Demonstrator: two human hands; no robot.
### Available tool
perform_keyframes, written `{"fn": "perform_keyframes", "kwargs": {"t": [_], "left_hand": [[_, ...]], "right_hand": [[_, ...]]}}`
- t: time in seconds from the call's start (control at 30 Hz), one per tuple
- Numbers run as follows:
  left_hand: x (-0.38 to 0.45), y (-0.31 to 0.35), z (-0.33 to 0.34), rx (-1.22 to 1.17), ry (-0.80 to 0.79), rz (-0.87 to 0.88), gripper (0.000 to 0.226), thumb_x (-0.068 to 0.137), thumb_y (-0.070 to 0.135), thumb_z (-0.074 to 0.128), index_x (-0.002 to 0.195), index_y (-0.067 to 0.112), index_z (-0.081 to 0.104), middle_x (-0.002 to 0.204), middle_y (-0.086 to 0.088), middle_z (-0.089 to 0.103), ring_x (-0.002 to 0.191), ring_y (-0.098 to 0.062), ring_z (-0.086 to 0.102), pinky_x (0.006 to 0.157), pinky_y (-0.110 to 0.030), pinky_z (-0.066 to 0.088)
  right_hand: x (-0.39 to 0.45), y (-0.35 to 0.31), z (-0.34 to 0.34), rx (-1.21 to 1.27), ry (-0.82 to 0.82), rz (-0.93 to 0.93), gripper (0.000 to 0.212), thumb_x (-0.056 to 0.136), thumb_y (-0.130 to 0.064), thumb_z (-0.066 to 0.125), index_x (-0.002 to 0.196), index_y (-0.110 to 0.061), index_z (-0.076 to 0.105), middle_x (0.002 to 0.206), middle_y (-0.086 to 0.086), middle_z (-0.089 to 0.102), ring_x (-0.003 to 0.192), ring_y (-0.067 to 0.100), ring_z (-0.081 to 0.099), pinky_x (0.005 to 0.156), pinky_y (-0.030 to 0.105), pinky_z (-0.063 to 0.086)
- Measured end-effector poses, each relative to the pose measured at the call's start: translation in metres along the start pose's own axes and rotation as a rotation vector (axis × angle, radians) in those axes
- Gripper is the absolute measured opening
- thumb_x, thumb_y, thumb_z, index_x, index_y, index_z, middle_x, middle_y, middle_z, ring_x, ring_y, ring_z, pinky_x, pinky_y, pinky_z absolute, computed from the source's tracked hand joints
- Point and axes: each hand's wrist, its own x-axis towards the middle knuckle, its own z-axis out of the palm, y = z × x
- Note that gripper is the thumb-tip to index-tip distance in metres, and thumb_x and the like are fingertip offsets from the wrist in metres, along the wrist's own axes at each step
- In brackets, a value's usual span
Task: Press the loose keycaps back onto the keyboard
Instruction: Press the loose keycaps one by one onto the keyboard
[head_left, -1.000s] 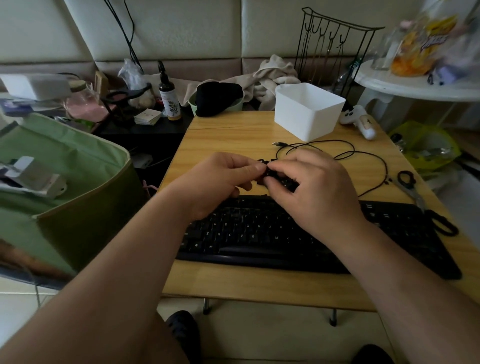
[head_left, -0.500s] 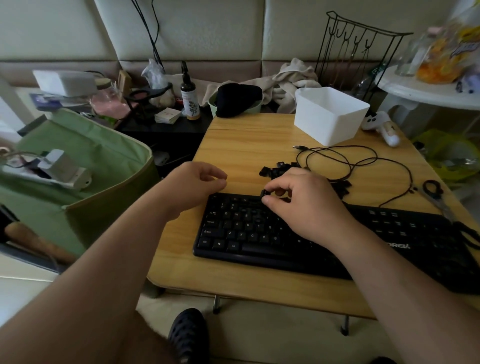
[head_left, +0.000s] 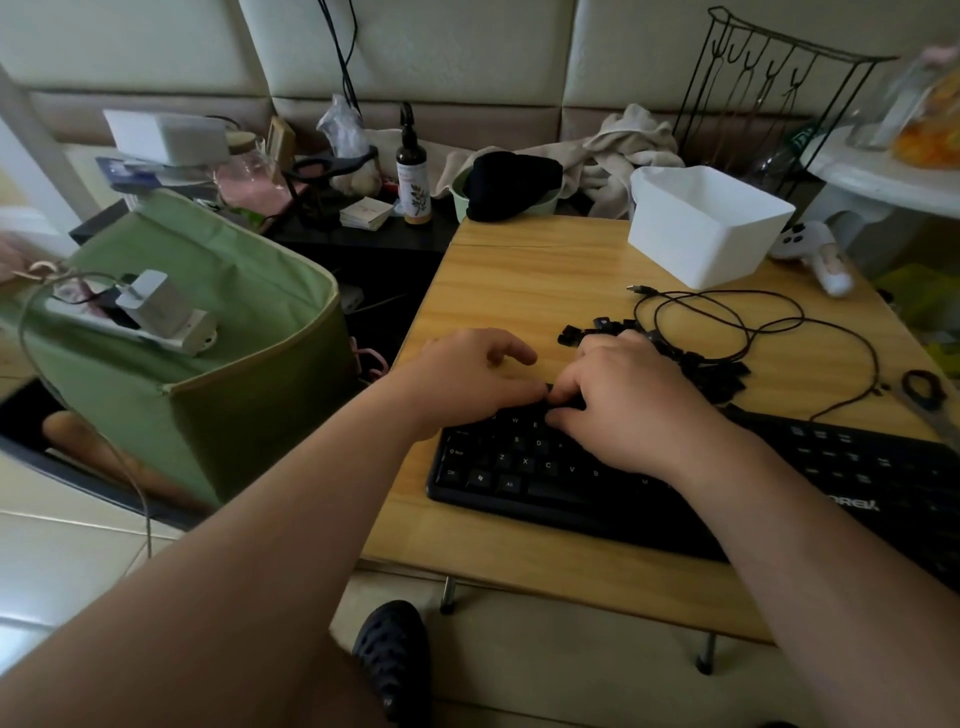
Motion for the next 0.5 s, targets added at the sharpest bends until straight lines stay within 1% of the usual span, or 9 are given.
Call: {"fn": "perform_keyframes", "kwargs": {"t": [0.07,0.13,0.2,0.23,0.27,0.37,0.4,0.43,0.5], "left_hand": [[0.0023,0.0004,0.0017,0.002,-0.01,-0.005,0.059,0.058,0.078,0.073,0.113,0.059,0.064,0.124,0.016,0.058,0.129,-0.021,0.05,0.109,-0.05,0.046],[0.0041,0.0002,0.0017,-0.006,-0.019,-0.006,0.057,0.058,0.075,0.076,0.112,0.061,0.063,0.123,0.016,0.057,0.13,-0.022,0.049,0.11,-0.051,0.045],[0.0044,-0.001,0.0013,-0.015,-0.034,-0.018,0.056,0.063,0.066,0.082,0.115,0.061,0.063,0.124,0.016,0.055,0.131,-0.022,0.048,0.11,-0.051,0.045],[0.0038,-0.0009,0.0014,-0.013,-0.037,-0.024,0.058,0.062,0.065,0.082,0.116,0.061,0.062,0.124,0.016,0.055,0.131,-0.022,0.047,0.11,-0.051,0.045],[0.0025,0.0001,0.0021,-0.004,-0.038,-0.027,0.062,0.058,0.066,0.082,0.117,0.062,0.061,0.125,0.016,0.054,0.13,-0.023,0.047,0.109,-0.051,0.046],[0.0018,0.0024,0.006,0.013,-0.031,-0.056,0.071,0.048,0.068,0.077,0.117,0.063,0.06,0.13,0.014,0.054,0.13,-0.025,0.046,0.108,-0.049,0.046],[0.0015,0.0043,0.0072,0.025,-0.024,-0.069,0.07,0.05,0.066,0.077,0.117,0.062,0.06,0.132,0.012,0.054,0.131,-0.026,0.044,0.109,-0.047,0.045],[0.0006,0.0065,0.0082,0.055,-0.012,-0.075,0.067,0.056,0.062,0.079,0.12,0.06,0.06,0.135,0.011,0.053,0.133,-0.027,0.041,0.108,-0.043,0.042],[-0.0003,0.0083,0.0096,0.12,0.01,-0.078,0.06,0.071,0.052,0.081,0.127,0.057,0.058,0.142,0.007,0.05,0.138,-0.03,0.032,0.1,-0.038,0.035]], "right_hand": [[0.0016,-0.0009,0.0023,0.002,-0.004,0.03,0.01,0.092,-0.046,0.071,0.095,-0.039,0.076,0.09,-0.014,0.042,0.112,0.024,0.043,0.092,0.046,0.047],[0.0031,-0.0016,0.0044,0.013,-0.006,0.064,0.008,0.091,-0.046,0.073,0.095,-0.039,0.076,0.088,-0.016,0.04,0.119,0.027,0.044,0.095,0.048,0.046],[0.0043,-0.0016,0.0063,0.045,-0.011,0.096,0.008,0.09,-0.046,0.075,0.096,-0.04,0.077,0.095,-0.013,0.05,0.128,0.031,0.044,0.1,0.051,0.046],[0.0047,-0.0014,0.0074,0.069,-0.014,0.11,0.009,0.089,-0.045,0.076,0.096,-0.04,0.078,0.1,-0.01,0.055,0.131,0.032,0.044,0.102,0.052,0.046],[0.0047,-0.0011,0.0083,0.1,-0.01,0.119,0.009,0.088,-0.045,0.077,0.095,-0.041,0.078,0.1,-0.008,0.06,0.131,0.033,0.045,0.103,0.051,0.046],[0.0034,-0.0001,0.0095,0.184,0.002,0.132,0.004,0.087,-0.043,0.077,0.091,-0.042,0.079,0.095,-0.008,0.067,0.123,0.031,0.05,0.1,0.05,0.047],[0.0022,-0.0002,0.0091,0.186,-0.01,0.132,0.005,0.089,-0.042,0.075,0.093,-0.042,0.079,0.096,-0.007,0.067,0.123,0.03,0.048,0.101,0.05,0.046],[0.0006,-0.0007,0.0083,0.173,-0.031,0.129,0.008,0.092,-0.043,0.072,0.096,-0.042,0.079,0.097,-0.007,0.065,0.124,0.029,0.045,0.101,0.05,0.045],[-0.0026,-0.0017,0.0053,0.134,-0.075,0.12,0.014,0.096,-0.044,0.065,0.102,-0.042,0.078,0.095,-0.01,0.059,0.126,0.028,0.04,0.1,0.049,0.044]]}}
